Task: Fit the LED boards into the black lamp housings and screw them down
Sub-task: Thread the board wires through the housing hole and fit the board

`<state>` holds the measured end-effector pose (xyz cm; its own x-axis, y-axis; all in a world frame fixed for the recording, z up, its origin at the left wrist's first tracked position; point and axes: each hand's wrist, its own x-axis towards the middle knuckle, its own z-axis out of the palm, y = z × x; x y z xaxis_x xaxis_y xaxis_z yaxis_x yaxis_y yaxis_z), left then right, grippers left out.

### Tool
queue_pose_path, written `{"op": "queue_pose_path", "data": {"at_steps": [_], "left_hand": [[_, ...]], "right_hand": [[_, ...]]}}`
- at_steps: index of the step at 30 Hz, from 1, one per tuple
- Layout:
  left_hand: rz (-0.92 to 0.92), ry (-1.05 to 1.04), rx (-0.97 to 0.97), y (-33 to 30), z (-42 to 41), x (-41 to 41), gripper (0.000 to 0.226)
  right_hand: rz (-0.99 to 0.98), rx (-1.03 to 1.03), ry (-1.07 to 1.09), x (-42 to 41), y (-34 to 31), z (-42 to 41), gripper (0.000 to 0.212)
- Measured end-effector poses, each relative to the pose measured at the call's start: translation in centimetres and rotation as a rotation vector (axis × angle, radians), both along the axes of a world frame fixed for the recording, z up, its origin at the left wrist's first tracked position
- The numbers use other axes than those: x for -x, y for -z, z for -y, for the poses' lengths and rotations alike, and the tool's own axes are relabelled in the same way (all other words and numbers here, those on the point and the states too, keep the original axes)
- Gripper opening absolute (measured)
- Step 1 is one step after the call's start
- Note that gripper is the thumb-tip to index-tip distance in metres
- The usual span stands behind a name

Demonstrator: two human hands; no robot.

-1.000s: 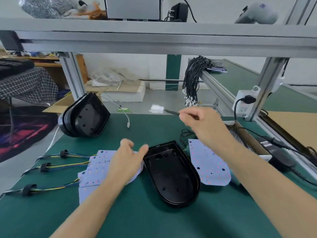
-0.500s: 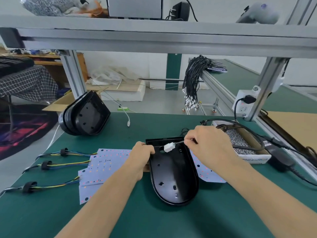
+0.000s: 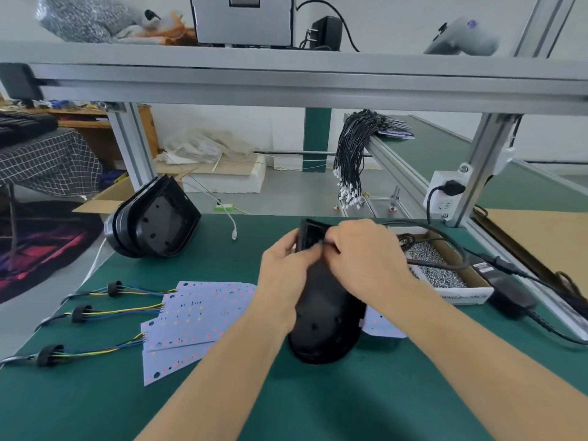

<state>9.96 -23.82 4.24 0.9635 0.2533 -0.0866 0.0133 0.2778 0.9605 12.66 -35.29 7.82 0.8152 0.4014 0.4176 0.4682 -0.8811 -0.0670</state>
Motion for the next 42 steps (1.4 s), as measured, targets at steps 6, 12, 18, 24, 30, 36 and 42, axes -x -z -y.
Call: {"op": "queue_pose_path", "data": {"at_steps": [6, 12, 18, 24, 30, 36, 42], "left_hand": [[0.084, -0.114, -0.01, -0.3, 0.2, -1.1, 0.042], [-0.11, 0.032, 0.04, 0.0, -0.3, -1.6, 0.011], [-0.271, 0.217, 0.081, 0.1, -0.8, -2.1, 0.015], [-0.243, 0.231, 0.09, -0.2, -0.8, -2.2, 0.011], [-0.335, 0.273, 0.12, -0.3, -1.5, -2.1, 0.044], [-0.259, 0.224, -0.066, 0.1, -2.2, -2.2, 0.035], [-0.084, 0.14, 0.091, 0.3, -1.7, -2.2, 0.018]], "right_hand": [[-0.224, -0.218, -0.04, -0.5, 1.2, -0.7, 0.029], [-0.187, -0.26, -0.09, -0.7, 1.6, -0.1, 0.019], [-0.014, -0.16, -0.066, -0.5, 2.3, 0.0, 0.006], [0.026, 0.05, 0.087, -0.5, 1.5, -0.5, 0.015], [-0.052, 0.014, -0.016, 0.2, 1.0, -1.4, 0.032], [-0.018, 0.065, 0.12, 0.7, 0.0, -1.5, 0.013], [-0.149, -0.268, 0.026, 0.0, 0.9, -3.3, 0.011]]}}
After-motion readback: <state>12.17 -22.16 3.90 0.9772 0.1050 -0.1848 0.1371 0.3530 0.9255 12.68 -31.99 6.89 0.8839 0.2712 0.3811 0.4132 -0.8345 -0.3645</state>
